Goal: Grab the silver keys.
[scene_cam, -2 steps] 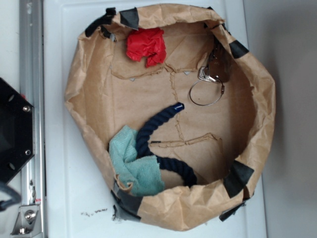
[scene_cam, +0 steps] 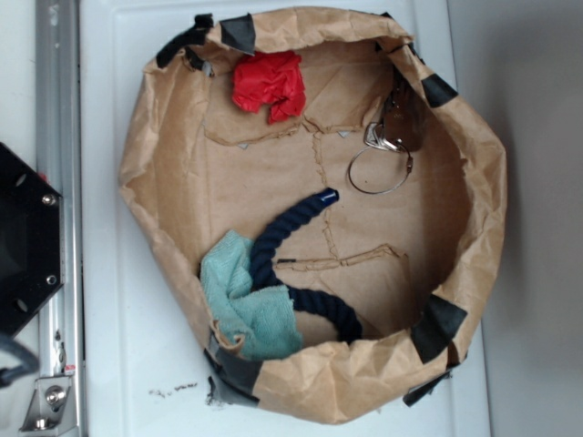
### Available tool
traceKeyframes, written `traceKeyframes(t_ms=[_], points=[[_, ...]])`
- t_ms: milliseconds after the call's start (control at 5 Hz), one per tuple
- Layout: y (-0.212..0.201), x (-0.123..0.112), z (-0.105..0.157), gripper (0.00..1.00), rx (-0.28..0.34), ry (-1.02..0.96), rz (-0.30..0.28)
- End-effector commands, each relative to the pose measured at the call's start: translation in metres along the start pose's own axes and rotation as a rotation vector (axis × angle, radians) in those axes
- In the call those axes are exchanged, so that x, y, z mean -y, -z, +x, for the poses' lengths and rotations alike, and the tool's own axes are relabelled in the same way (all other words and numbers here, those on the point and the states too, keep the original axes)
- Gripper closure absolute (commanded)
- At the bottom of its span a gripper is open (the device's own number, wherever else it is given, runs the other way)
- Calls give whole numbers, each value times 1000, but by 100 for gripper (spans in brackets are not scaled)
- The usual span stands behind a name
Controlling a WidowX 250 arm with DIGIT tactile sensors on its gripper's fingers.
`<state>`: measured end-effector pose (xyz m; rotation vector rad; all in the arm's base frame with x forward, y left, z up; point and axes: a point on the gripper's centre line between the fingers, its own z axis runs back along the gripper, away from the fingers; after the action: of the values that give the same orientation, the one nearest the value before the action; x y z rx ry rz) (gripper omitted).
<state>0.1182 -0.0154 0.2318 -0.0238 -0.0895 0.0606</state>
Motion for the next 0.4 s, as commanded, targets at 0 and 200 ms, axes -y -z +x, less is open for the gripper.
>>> traceKeyframes(t_ms=[0,200], points=[[52,38,90,0,128,-106,55],[56,46,121,0,154,-55,-11]])
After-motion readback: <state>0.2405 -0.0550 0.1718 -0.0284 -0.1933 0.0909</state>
